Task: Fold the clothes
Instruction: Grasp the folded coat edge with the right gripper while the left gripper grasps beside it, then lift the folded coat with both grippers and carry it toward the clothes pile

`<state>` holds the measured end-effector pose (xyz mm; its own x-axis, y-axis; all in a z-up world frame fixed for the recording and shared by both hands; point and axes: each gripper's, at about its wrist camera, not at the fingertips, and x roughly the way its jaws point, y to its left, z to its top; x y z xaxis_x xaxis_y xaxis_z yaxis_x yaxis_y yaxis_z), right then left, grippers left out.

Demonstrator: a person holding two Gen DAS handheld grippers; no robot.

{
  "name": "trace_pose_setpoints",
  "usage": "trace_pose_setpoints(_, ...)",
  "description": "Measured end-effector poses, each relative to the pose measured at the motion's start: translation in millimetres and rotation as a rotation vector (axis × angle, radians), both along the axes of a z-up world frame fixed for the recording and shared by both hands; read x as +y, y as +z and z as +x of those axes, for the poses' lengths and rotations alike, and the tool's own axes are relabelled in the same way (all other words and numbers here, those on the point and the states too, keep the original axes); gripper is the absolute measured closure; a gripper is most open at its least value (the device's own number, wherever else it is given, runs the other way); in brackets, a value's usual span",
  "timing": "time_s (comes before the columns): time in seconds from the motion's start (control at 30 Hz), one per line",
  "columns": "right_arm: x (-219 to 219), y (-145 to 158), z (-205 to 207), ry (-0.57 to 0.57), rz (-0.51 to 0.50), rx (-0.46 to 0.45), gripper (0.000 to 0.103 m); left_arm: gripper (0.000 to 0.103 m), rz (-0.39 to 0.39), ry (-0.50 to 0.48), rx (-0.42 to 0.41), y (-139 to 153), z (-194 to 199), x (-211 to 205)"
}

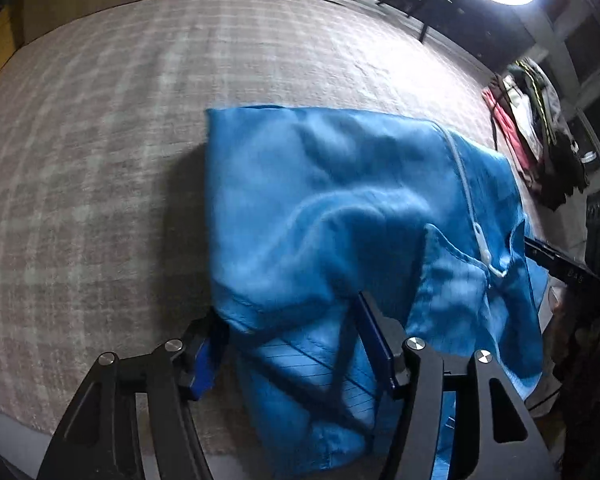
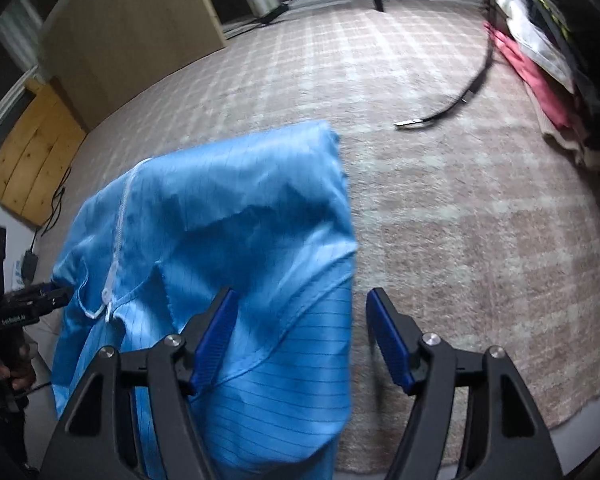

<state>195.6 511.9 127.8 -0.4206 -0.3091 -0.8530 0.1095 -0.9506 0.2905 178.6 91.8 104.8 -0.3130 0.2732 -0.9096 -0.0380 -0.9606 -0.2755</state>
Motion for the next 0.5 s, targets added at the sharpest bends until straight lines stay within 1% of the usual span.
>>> trace_pose_setpoints(0.1,4,3,16,0.066,0.021,0.013,0.036,0.045,0.007,-0.019,0.008,0,-3,6)
trace_pose_setpoints(0.13,2,5,21,0.076,0.032,0.016,0.036,0.045,0.007,-0.024,0.01,0,-10,10)
trace_pose_setpoints(0.2,1,8,29,0.094,0.049,0.021,0.037,0.05,0.011,-0.035,0.018,0,-15,14)
trace_pose_setpoints(0.23,4,9,30,0.097,0.039,0.019,0.039,0.053,0.006,-0.042,0.02,0,-19,20)
trace_pose_setpoints(0.27,7,10,30,0.101,0.029,0.018,0.045,0.061,0.012,-0.052,0.023,-1,-21,22)
trace_pose_setpoints(0.3,10,11,30,0.105,0.019,0.016,0.048,0.07,0.019,-0.062,0.026,-2,-23,23)
trace_pose_setpoints(0.33,13,11,30,0.109,0.009,0.015,0.06,0.073,0.029,-0.065,0.028,-2,-25,24)
trace_pose_setpoints(0.37,16,12,30,0.113,0.0,0.013,0.068,0.078,0.034,-0.068,0.036,-2,-24,25)
trace_pose_setpoints(0.4,19,11,33,0.115,-0.012,0.012,0.07,0.084,0.041,-0.07,0.045,-2,-25,24)
trace_pose_setpoints(0.47,23,3,51,0.103,-0.046,0.011,0.082,0.092,0.088,-0.06,0.047,0,-23,15)
trace_pose_setpoints(0.5,22,5,51,0.08,-0.077,0.005,0.086,0.094,0.112,-0.055,0.047,1,-22,10)
